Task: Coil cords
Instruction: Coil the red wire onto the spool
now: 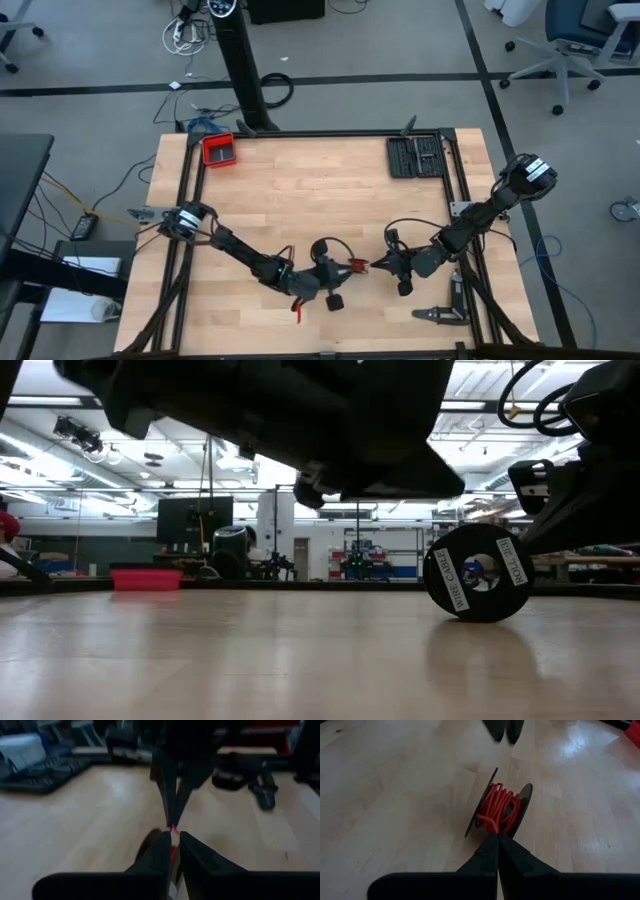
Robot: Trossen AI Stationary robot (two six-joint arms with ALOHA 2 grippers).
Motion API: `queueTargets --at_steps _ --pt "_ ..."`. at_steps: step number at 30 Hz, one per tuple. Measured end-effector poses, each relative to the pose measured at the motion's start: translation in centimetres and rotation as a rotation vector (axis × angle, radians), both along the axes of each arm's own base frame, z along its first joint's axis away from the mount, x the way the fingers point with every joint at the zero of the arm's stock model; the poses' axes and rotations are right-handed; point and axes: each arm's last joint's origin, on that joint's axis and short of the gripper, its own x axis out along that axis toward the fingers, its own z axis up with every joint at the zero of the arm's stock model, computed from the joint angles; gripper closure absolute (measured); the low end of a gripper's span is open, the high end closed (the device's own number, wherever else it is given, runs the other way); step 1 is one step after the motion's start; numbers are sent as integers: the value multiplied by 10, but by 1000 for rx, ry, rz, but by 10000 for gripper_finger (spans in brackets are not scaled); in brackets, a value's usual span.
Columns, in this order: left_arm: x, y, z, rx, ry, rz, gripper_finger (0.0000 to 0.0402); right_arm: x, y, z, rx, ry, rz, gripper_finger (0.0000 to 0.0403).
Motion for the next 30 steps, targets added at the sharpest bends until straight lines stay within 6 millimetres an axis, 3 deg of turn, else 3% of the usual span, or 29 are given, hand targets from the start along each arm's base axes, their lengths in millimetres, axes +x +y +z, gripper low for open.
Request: queueTargets --at_steps 6,16,30 --pt "2 3 -3 -41 130 -36 352 1 -1 1 0 -8 -1 403" --pt "6 11 -3 -57 160 -29 276 2 -1 1 4 -9 -2 403" --pt "4 13 -8 -33 208 -35 290 2 -1 1 3 -11 -1 403"
